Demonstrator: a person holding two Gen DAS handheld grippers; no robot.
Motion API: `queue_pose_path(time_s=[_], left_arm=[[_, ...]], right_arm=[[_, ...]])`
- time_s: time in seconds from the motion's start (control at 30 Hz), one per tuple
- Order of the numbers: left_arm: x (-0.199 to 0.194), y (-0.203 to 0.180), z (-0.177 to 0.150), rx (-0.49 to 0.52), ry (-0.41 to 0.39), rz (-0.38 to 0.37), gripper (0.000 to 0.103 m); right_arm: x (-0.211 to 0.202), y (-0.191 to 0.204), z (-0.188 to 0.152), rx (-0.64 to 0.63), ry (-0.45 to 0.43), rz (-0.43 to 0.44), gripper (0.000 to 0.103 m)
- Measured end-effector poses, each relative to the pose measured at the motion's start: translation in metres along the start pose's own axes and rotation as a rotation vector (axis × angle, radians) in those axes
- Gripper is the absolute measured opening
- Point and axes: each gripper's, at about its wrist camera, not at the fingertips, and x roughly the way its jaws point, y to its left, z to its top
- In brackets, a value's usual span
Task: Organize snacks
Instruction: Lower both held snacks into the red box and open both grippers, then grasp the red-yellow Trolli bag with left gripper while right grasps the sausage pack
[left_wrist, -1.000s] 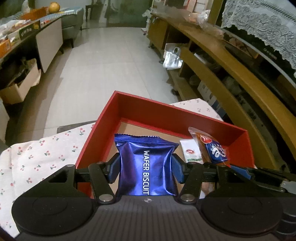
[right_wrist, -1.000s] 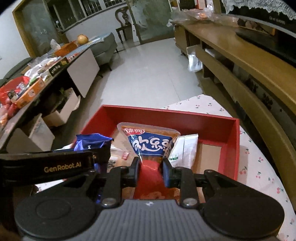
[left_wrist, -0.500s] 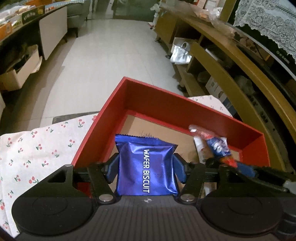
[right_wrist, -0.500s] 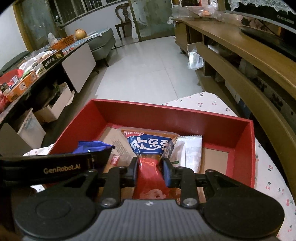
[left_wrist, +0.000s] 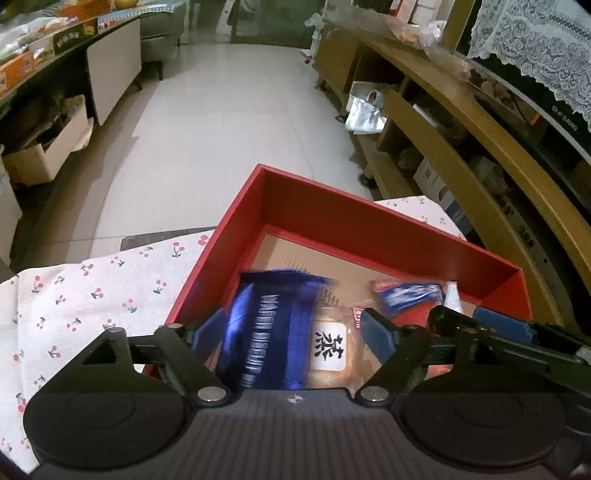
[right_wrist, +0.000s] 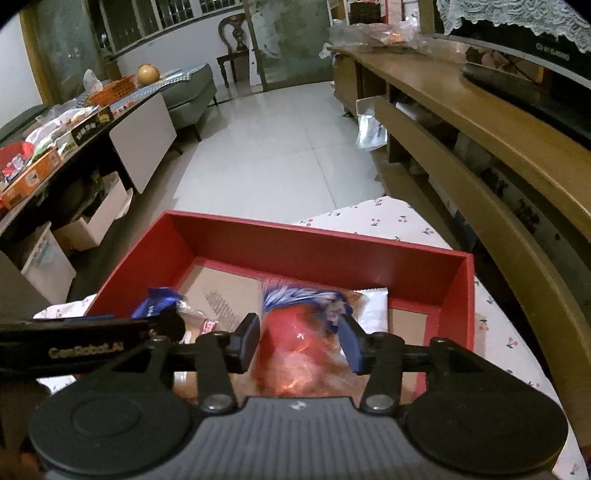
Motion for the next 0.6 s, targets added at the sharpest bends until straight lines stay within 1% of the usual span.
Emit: queue_pose_path(time_s=[0.07, 0.33, 0.53, 0.6], left_arm=[[-0.003, -0.002, 0.000, 0.005, -0.002, -0.005, 0.085], [-0.028, -0.011, -0.012, 0.024, 0.006, -0.019, 0.085], [-0.050, -0.010, -0.041, 0.029, 0.044, -0.043, 0.085], [-0.054, -0.010, -0.051, 0.047, 0.059, -0.038, 0.085]], right_arm=[[-0.004, -0.001, -0.001, 0.006, -0.006, -0.001, 0.061], [-0.033, -0.001, -0.010, 0.019, -0.021, 0.005, 0.061], [-0.057, -0.003, -0.034, 0.017, 0.017, 0.003, 0.062], [-0.066, -0.004, -0.044, 0.016, 0.030, 0.008, 0.062]])
